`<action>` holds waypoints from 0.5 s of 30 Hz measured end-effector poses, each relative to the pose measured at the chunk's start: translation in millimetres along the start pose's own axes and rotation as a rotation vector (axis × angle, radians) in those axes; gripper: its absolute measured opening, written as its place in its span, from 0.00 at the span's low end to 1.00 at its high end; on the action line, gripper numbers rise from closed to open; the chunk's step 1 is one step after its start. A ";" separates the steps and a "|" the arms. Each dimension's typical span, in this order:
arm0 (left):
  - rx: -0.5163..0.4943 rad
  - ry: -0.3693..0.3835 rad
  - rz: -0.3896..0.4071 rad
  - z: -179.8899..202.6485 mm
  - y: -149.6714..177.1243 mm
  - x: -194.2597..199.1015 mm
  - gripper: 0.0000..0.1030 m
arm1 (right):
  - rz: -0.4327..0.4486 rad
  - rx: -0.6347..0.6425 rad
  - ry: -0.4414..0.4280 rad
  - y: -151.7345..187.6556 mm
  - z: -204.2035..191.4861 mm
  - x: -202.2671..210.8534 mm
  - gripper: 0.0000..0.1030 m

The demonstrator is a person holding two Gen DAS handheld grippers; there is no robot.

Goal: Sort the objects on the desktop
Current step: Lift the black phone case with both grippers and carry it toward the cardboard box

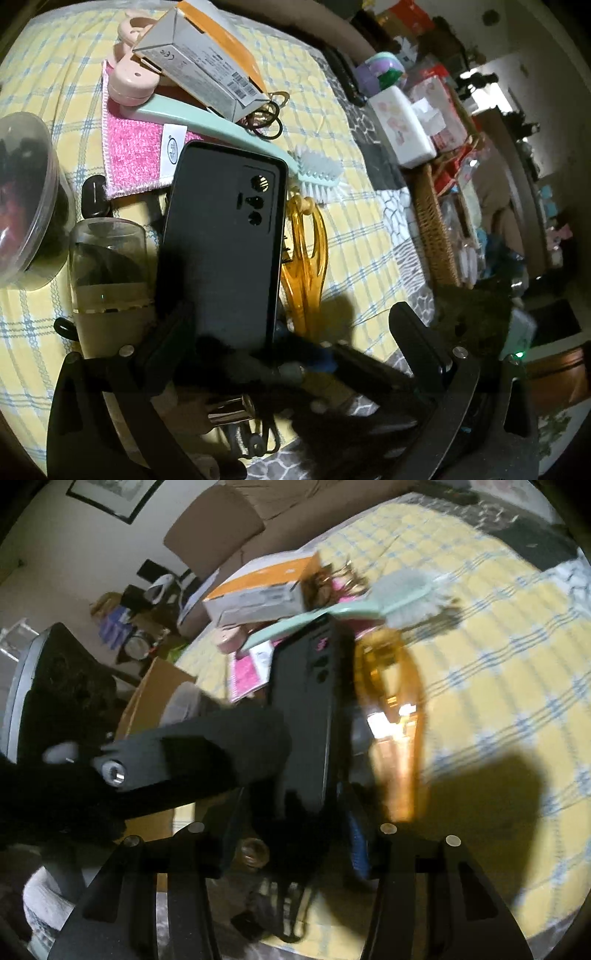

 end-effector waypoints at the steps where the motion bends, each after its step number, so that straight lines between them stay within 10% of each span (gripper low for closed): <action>1: 0.018 0.015 0.003 -1.4 -1.2 1.4 1.00 | -0.004 -0.010 -0.020 1.2 -1.5 -2.3 0.55; 6: 0.119 0.103 -0.017 -8.5 -7.3 4.9 1.00 | 0.048 -0.053 -0.209 -4.0 -25.7 7.4 0.56; 15: 0.260 0.232 -0.056 -29.2 -15.0 17.8 0.95 | 0.053 0.122 -0.196 5.4 -62.7 6.7 0.58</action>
Point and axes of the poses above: each gripper's, at about its wrist camera, not at the fingertips, and x roughly against the way its jaws point, z to its right, y to its underside, the point moved 6 cm from there along -x, roughly the way its jaws point, and after that the axes turned 11 degrees about z, right-handed, at the moved point
